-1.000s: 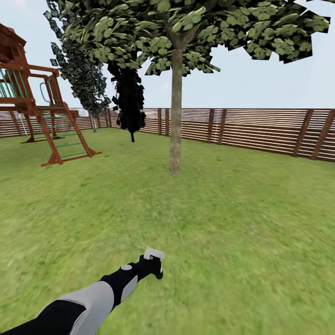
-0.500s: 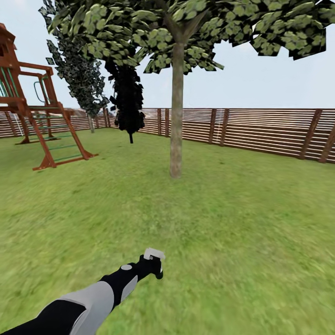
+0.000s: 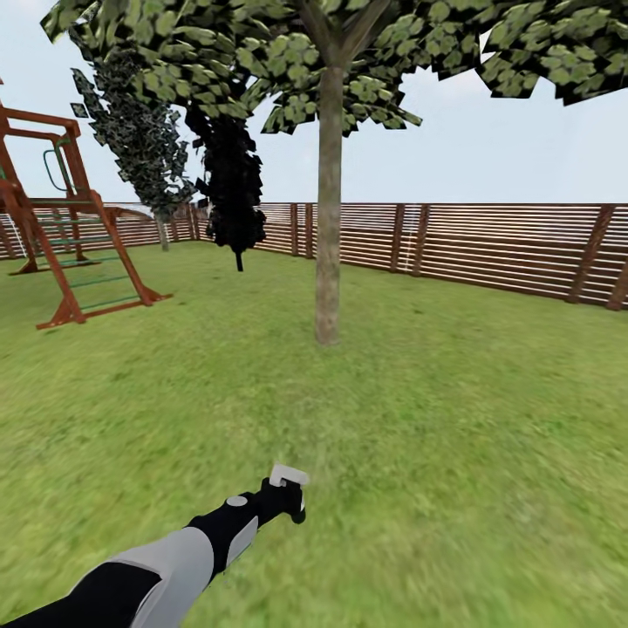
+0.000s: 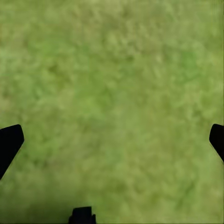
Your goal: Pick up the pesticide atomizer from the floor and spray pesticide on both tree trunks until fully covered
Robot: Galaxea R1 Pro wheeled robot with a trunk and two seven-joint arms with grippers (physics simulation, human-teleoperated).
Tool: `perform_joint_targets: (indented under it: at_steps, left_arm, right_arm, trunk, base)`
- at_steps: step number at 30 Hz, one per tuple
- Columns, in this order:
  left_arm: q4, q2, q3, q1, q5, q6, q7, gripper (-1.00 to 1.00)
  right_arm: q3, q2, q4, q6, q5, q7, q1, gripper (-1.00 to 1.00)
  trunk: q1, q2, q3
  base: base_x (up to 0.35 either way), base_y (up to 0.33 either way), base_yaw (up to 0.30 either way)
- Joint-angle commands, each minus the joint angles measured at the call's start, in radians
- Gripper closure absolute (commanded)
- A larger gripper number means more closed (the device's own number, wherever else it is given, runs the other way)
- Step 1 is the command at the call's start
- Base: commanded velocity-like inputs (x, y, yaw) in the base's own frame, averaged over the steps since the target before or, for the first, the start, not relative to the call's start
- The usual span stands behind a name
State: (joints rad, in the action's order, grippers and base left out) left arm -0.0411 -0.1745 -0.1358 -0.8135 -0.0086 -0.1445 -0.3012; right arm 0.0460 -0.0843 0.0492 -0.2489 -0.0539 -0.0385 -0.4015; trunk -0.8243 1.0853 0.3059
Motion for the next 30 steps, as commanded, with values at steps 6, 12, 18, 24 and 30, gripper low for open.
perform_joint_targets:
  at_steps: [6, 12, 18, 24, 30]
  left_arm:
    - [0.001, 0.000, -0.005, -0.001, -0.001, -0.006, 0.001, 1.00]
    - [0.001, 0.000, -0.005, -0.001, -0.001, -0.006, 0.001, 1.00]
    - [0.001, 0.000, -0.005, -0.001, -0.001, -0.006, 0.001, 1.00]
    - [0.001, 0.000, -0.005, -0.001, -0.001, -0.006, 0.001, 1.00]
    - [0.001, 0.000, -0.005, -0.001, -0.001, -0.006, 0.001, 1.00]
  right_arm:
    - [0.005, 0.000, 0.005, -0.007, -0.006, -0.003, -0.002, -1.00]
    - [0.005, 0.000, 0.005, -0.007, -0.006, -0.003, -0.002, -1.00]
    - [0.005, 0.000, 0.005, -0.007, -0.006, -0.003, -0.002, -1.00]
    - [0.005, 0.000, 0.005, -0.007, -0.006, -0.003, -0.002, -1.00]
    - [0.005, 0.000, 0.005, -0.005, -0.007, -0.002, -0.002, -1.00]
  trunk:
    - [-0.001, 0.001, 0.001]
    - [-0.001, 0.001, 0.001]
    - [-0.001, 0.001, 0.001]
    - [-0.001, 0.001, 0.001]
    - [-0.001, 0.001, 0.001]
  base:
    - [0.700, 0.000, -0.003]
    - [0.700, 0.000, -0.104]
    - [0.700, 0.000, -0.126]
    - [0.700, 0.000, -0.140]
    - [0.700, 0.000, -0.022]
